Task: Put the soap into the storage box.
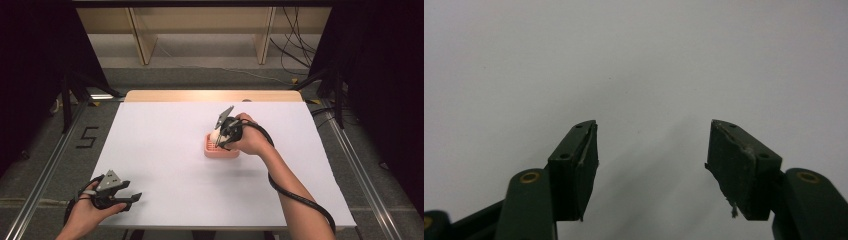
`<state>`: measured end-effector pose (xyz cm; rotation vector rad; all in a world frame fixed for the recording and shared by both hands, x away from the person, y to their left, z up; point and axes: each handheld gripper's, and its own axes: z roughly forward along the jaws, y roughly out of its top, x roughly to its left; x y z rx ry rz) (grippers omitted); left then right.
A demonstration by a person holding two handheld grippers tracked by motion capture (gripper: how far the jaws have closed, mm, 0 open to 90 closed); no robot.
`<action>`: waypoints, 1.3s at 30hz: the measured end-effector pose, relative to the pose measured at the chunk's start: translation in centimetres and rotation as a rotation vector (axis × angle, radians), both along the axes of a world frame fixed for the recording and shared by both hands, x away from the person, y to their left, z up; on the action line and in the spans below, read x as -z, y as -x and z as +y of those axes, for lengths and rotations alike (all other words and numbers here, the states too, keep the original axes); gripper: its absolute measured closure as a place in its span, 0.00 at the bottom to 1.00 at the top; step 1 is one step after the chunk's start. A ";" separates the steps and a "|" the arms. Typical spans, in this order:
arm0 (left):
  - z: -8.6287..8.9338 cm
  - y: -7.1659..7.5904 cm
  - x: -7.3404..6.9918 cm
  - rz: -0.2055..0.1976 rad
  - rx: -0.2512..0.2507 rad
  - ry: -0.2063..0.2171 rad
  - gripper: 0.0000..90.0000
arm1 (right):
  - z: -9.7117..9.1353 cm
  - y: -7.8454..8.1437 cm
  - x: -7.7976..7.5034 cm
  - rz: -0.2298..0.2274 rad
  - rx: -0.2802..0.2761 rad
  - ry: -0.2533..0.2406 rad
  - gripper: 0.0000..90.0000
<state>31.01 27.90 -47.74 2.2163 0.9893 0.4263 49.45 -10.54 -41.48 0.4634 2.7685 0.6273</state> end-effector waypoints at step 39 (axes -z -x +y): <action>-0.2 0.0 0.2 -0.013 -0.030 0.034 0.41 | 0.2 -1.5 1.8 0.005 0.012 0.028 0.56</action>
